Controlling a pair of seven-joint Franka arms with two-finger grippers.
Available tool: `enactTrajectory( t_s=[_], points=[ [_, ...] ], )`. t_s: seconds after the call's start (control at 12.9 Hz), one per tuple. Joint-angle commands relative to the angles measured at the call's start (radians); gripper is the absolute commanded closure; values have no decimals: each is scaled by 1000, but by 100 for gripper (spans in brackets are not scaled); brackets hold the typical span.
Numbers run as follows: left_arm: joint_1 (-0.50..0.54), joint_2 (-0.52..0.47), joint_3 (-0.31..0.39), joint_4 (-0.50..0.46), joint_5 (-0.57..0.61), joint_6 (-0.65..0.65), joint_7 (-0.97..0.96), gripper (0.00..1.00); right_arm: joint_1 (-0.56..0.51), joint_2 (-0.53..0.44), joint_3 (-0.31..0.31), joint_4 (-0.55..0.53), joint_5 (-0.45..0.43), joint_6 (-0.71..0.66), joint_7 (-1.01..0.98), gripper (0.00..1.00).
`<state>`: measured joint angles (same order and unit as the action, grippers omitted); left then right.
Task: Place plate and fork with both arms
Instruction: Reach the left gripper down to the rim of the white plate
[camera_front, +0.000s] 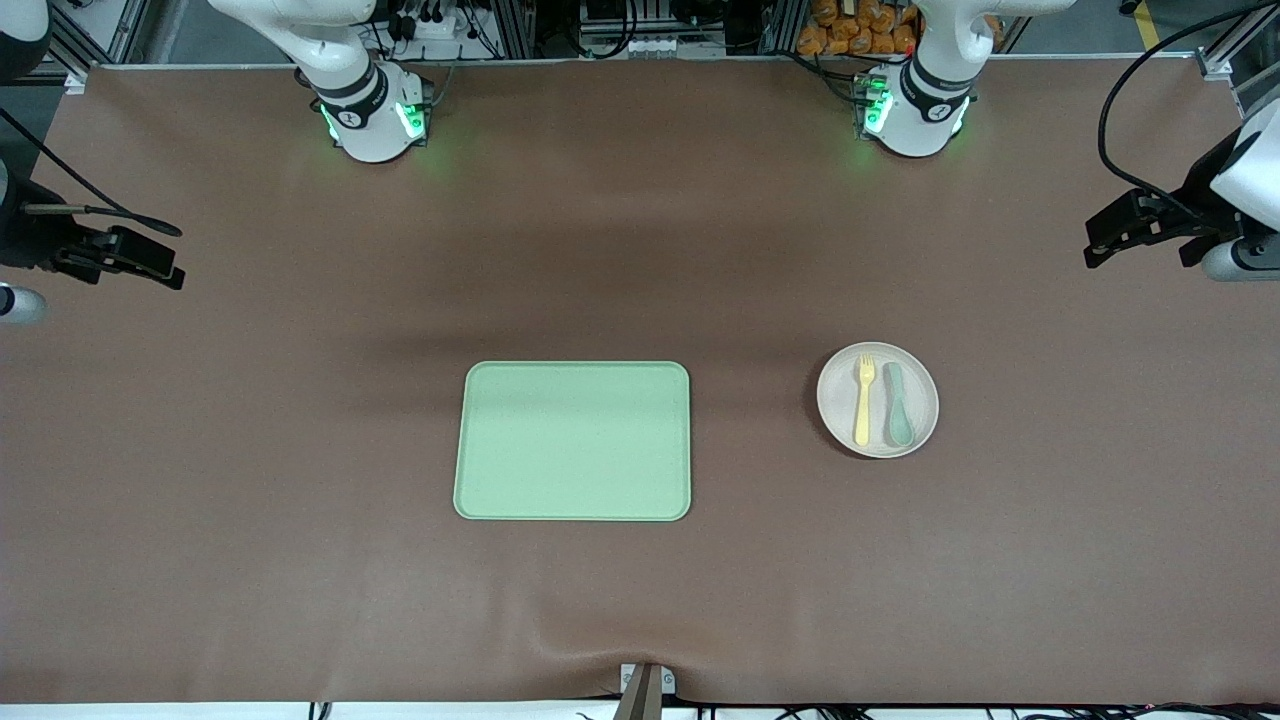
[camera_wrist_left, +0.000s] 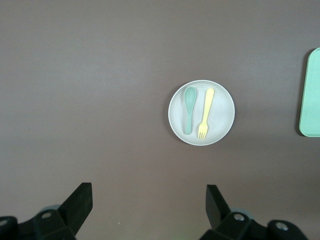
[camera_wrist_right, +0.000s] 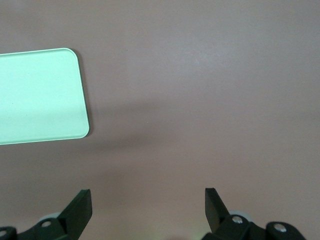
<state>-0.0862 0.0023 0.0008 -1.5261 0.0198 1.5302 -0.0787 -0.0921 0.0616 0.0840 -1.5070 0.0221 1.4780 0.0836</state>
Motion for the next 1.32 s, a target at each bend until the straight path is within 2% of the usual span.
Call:
enactTrajectory(
  t_s=[0.0,0.31,0.54,0.78,1.01,1.16,1.24],
  points=[
    [5,2,-7,18,3,-21,2,0,-26,0,16,1,13,-7,-18,0],
    [8,41,-5,21,-14,-10,3,0,-26,0,16,1,13,-7,-18,0],
    [-12,131,-13,-18,-21,109,-4,0,-26,0,16,1,15,-7,-18,0],
    [-12,208,-36,-185,-29,423,-13,0,-26,0,16,1,13,-10,-18,0],
    [5,261,-38,-320,-31,589,-13,0,-26,0,16,1,15,-12,-18,0],
    [8,254,-38,-495,-31,799,-13,0,-26,0,16,1,15,-12,-18,0],
    [23,261,-38,-550,-31,883,-12,0,-26,0,16,-1,16,-12,-18,0]
  ],
)
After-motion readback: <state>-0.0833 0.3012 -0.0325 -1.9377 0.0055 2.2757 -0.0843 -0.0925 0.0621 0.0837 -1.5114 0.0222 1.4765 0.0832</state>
